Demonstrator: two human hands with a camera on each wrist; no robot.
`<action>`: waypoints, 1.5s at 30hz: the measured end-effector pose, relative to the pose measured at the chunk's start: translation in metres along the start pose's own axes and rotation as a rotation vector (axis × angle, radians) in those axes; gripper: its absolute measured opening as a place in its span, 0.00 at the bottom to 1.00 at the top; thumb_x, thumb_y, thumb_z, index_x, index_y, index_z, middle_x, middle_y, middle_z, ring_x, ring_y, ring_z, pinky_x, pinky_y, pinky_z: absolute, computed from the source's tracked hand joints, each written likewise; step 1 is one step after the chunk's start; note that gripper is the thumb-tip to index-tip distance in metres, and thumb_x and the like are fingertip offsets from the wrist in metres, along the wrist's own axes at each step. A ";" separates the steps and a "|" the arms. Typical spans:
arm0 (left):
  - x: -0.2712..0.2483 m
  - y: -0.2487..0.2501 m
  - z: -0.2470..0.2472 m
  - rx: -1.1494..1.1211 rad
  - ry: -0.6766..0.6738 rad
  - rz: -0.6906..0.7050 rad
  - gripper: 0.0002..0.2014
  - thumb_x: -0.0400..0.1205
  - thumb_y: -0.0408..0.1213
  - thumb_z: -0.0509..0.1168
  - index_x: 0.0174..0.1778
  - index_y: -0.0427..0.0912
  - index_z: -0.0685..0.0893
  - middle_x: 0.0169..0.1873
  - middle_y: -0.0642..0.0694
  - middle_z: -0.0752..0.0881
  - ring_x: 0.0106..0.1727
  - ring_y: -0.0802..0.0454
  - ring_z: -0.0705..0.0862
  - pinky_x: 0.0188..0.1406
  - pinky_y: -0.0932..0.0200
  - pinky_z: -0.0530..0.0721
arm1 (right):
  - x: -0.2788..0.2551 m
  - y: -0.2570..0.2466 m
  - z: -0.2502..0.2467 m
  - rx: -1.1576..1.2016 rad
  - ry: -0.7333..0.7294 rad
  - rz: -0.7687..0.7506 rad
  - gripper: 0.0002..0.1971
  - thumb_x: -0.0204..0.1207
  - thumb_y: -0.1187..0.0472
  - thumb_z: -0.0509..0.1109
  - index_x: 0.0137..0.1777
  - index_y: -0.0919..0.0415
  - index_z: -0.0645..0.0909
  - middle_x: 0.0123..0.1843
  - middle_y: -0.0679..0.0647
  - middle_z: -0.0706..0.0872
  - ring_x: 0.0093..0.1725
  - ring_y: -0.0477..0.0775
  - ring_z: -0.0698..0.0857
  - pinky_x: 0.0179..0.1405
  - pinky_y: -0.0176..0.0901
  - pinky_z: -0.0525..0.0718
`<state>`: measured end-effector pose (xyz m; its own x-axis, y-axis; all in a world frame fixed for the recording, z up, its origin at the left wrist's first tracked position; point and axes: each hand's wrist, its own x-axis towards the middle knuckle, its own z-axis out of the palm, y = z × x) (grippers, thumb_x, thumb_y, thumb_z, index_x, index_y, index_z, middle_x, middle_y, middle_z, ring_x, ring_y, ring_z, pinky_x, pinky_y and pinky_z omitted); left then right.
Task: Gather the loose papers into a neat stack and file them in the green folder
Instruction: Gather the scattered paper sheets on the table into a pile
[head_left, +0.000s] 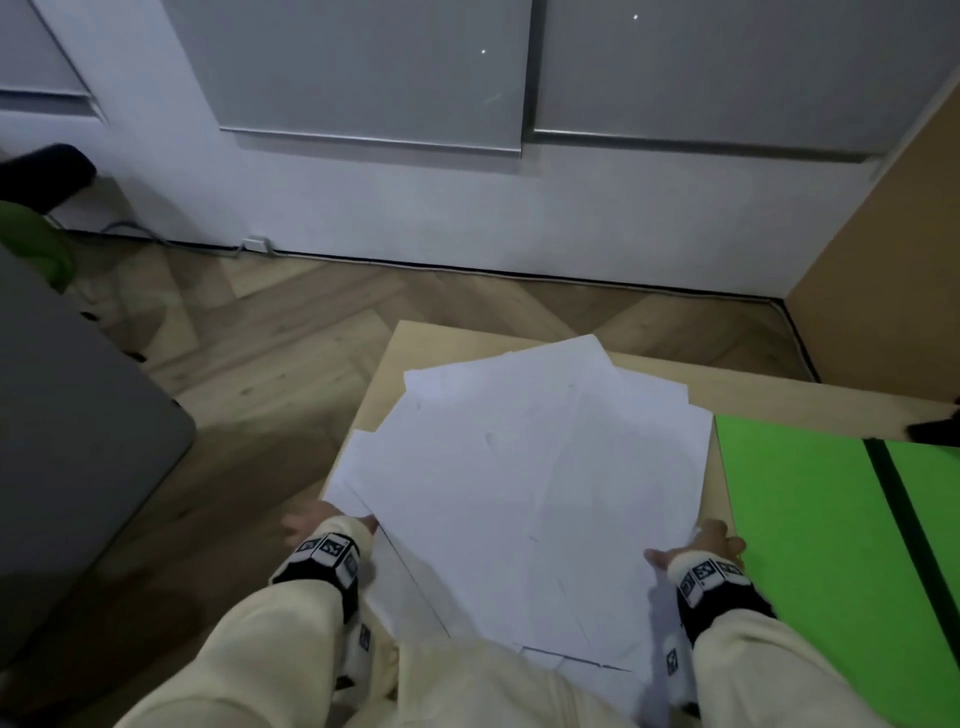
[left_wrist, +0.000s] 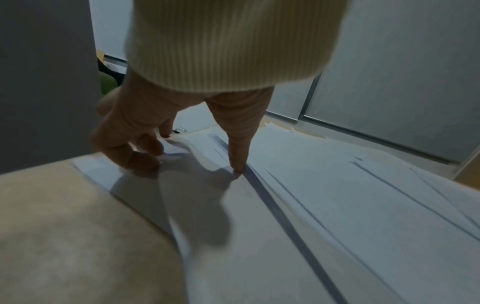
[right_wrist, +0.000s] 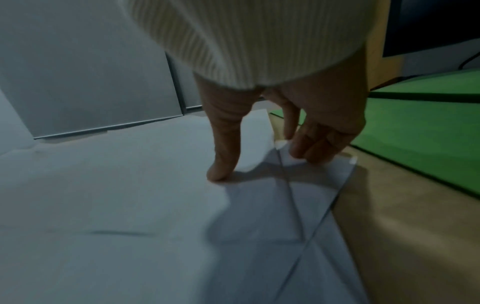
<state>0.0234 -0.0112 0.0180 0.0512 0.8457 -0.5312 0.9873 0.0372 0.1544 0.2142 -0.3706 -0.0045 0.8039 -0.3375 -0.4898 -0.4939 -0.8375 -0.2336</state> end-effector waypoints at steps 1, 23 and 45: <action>-0.001 0.003 -0.002 -0.012 -0.013 0.009 0.51 0.69 0.58 0.73 0.80 0.36 0.55 0.79 0.35 0.59 0.79 0.33 0.65 0.76 0.41 0.69 | 0.000 -0.002 -0.003 -0.057 -0.006 -0.002 0.51 0.50 0.55 0.87 0.71 0.63 0.62 0.73 0.65 0.63 0.72 0.70 0.70 0.65 0.59 0.76; -0.010 -0.015 0.013 -0.574 -0.266 0.098 0.22 0.68 0.34 0.77 0.57 0.31 0.82 0.53 0.31 0.87 0.53 0.32 0.86 0.56 0.34 0.85 | -0.002 -0.026 0.013 -0.219 -0.165 -0.232 0.31 0.58 0.48 0.82 0.54 0.65 0.75 0.65 0.65 0.73 0.59 0.61 0.77 0.59 0.49 0.78; 0.007 0.023 0.018 -0.499 -0.384 0.095 0.36 0.63 0.44 0.80 0.65 0.33 0.79 0.57 0.33 0.86 0.52 0.33 0.87 0.53 0.38 0.86 | -0.006 -0.039 0.028 0.358 -0.131 -0.334 0.17 0.69 0.64 0.75 0.57 0.64 0.80 0.56 0.64 0.80 0.52 0.61 0.82 0.52 0.46 0.79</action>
<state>0.0492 -0.0137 0.0030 0.2768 0.6100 -0.7424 0.7919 0.2929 0.5359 0.2193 -0.3236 -0.0162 0.9005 -0.0002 -0.4349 -0.3179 -0.6828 -0.6579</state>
